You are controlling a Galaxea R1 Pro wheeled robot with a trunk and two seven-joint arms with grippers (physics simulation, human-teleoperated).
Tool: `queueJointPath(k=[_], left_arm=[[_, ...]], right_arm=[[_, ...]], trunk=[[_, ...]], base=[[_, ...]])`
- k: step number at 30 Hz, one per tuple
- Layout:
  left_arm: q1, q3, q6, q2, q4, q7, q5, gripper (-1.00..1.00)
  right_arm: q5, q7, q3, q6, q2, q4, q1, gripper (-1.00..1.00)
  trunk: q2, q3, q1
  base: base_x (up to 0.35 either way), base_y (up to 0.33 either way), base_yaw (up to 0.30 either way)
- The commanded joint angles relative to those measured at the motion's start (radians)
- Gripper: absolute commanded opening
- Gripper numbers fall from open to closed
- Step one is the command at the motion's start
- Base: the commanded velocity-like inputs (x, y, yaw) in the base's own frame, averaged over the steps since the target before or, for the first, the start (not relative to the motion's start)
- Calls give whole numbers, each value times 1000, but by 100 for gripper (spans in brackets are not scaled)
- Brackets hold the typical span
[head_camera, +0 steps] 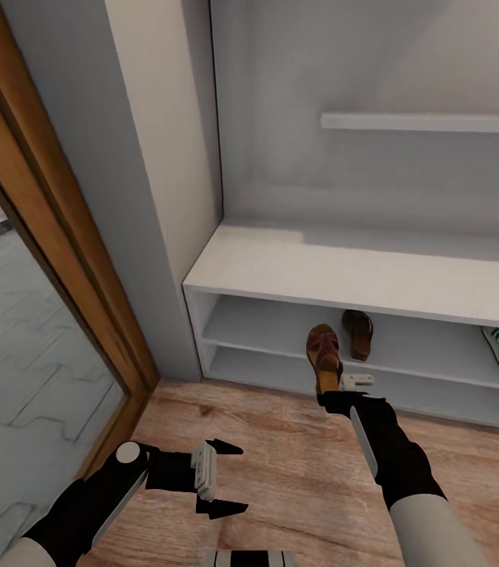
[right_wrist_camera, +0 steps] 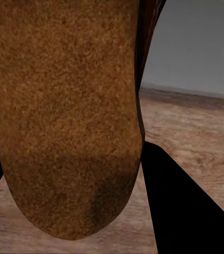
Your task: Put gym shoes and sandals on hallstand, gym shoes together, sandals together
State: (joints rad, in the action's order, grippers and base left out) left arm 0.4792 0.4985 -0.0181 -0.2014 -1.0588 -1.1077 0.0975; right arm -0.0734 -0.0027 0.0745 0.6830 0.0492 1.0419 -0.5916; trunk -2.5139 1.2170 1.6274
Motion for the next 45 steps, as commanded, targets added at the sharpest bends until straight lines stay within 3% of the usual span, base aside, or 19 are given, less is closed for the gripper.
queueJointPath(k=[1, 5, 10, 20, 32, 45], left_arm=[[1, 4, -2, 2, 0, 0, 5, 100], [1, 39, -2, 10, 0, 0, 5, 100], [1, 51, -2, 11, 0, 0, 5, 100], [1, 52, -2, 11, 0, 0, 5, 100], [1, 52, -2, 11, 0, 0, 5, 100], [1, 52, -2, 11, 0, 3, 9, 100]], right_arm=[[-5, 1, 2, 5, 0, 1, 0, -100], [-5, 1, 2, 5, 0, 1, 0, -100], [-5, 1, 2, 5, 1, 1, 0, -100], [-5, 1, 1, 5, 1, 1, 0, -100], [-5, 1, 1, 5, 1, 1, 0, -100], [-5, 1, 1, 4, 0, 1, 0, -100]], trunk=[[0, 1, 0], [0, 2, 0], [0, 2, 0], [0, 10, 0], [0, 10, 0], [0, 16, 0]], base=[[247, -40, 0], [227, -53, 0], [32, -7, -12], [23, 0, -118], [274, 0, -7], [16, 0, -23]])
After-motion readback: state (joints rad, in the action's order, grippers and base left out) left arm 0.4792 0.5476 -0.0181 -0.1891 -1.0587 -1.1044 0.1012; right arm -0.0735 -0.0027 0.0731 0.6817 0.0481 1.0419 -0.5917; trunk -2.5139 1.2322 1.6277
